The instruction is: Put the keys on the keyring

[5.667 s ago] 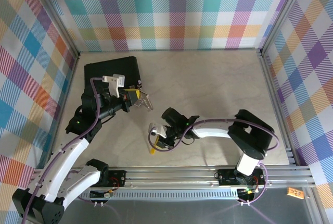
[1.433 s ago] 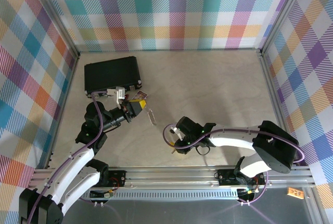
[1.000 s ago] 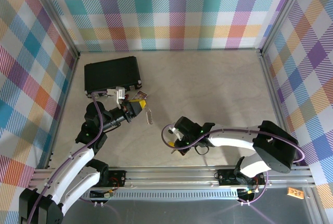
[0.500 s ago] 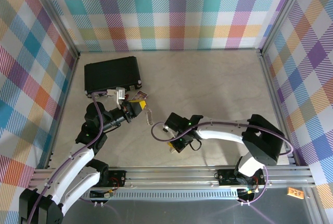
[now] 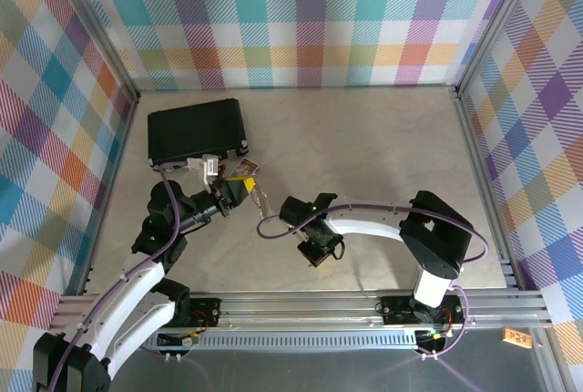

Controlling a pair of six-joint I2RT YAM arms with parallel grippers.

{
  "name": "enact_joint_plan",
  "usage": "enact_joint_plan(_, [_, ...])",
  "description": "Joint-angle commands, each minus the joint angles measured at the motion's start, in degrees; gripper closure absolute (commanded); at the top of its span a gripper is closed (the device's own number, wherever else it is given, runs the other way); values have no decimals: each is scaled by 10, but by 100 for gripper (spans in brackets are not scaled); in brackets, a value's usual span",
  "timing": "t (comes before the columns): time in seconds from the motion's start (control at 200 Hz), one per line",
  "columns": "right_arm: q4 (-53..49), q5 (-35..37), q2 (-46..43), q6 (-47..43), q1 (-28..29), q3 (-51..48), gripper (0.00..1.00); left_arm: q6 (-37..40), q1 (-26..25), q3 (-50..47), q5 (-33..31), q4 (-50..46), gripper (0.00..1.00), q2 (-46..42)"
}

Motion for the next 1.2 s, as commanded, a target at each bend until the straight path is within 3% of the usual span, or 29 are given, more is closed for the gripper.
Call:
enact_joint_plan(0.0, [-21,12,11,8,3,22,99,8,9,-3,3,25,100,-11])
enact_joint_plan(0.385, [32,2,-49,29,4,-16,68,10,9,0,1,22,100,-8])
enact_joint_plan(0.6, [92,-8,-137,61,4,-93,62,8,9,1,2,22,100,-8])
enact_joint_plan(0.675, [132,-9,-183,61,4,-136,60,7,9,2,4,23,100,-7])
enact_joint_plan(0.85, [262,-5,-289,72,3,-253,43,3,9,2,4,27,100,-6])
enact_joint_plan(1.06, [423,-12,-382,63,3,-385,39,-3,9,4,8,37,100,2])
enact_joint_plan(1.195, [473,-10,-425,50,3,-432,37,-9,9,2,10,48,100,7])
